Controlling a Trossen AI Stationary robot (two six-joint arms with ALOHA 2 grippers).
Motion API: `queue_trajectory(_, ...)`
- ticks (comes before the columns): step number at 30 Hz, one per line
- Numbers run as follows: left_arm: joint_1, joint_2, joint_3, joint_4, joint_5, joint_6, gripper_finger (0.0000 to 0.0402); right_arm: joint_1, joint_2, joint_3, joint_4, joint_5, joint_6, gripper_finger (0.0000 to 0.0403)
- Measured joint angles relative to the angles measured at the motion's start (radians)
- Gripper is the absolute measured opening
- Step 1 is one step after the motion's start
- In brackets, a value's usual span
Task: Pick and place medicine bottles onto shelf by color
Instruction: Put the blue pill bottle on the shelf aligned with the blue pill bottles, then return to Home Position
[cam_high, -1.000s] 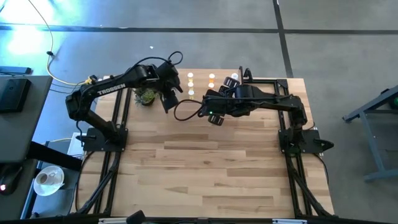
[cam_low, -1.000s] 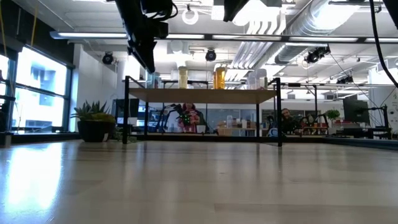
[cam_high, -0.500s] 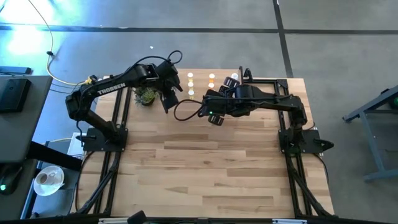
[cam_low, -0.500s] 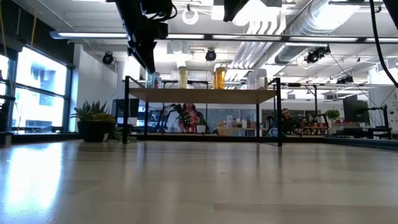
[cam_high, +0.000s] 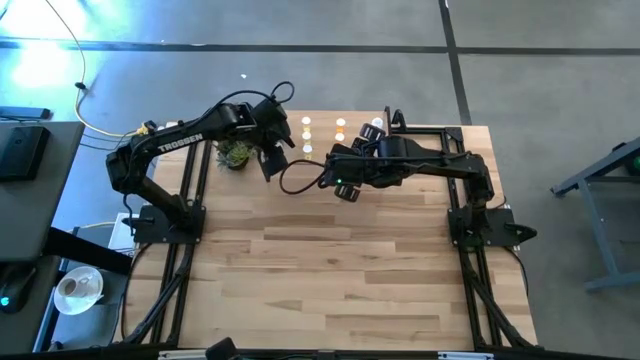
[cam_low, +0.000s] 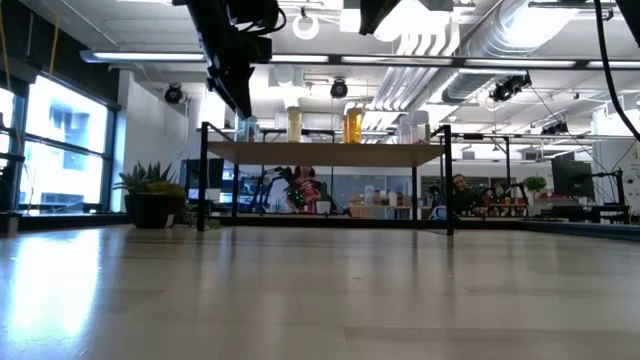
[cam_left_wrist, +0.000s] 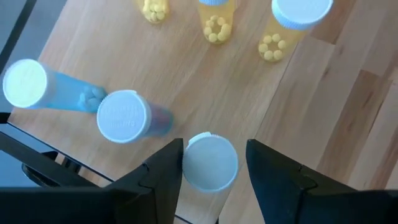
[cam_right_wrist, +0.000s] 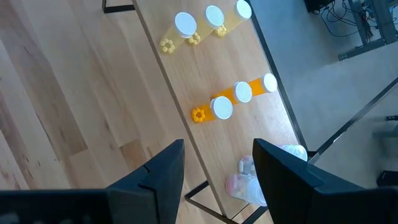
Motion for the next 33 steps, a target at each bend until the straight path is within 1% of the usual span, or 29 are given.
queue_trajectory(5,0.0,0.0,0.004,0.009,0.0,0.0,0.018,0.0,0.0,0.0,0.0,0.0,-0.01,0.0181)
queue_trajectory(9,0.0,-0.001,0.027,0.001,-0.002,0.0,0.0184,0.0,0.0,0.0,0.0,0.0,-0.018,0.0181)
queue_trajectory(15,0.0,-0.001,0.111,-0.058,-0.003,0.0,0.0184,0.0,0.001,0.0,0.0,0.0,-0.029,0.0181)
queue_trajectory(20,0.0,-0.002,0.207,-0.103,-0.004,0.002,0.0184,0.0,0.0,0.0,0.0,0.0,-0.052,0.0181)
queue_trajectory(24,-0.005,-0.035,0.246,-0.101,0.0,0.035,0.0184,-0.005,-0.013,-0.001,0.0,0.0,-0.07,0.0181)
queue_trajectory(29,-0.031,-0.128,0.227,-0.087,0.001,0.028,0.0184,-0.025,-0.044,-0.003,0.001,0.0,-0.08,0.0181)
queue_trajectory(31,-0.046,-0.187,0.181,-0.04,0.007,0.024,0.0184,-0.033,-0.068,-0.028,0.002,0.001,-0.08,0.0181)
queue_trajectory(33,-0.061,-0.254,0.108,0.017,0.026,0.011,0.0184,-0.041,-0.104,-0.088,0.011,0.016,-0.059,0.0181)
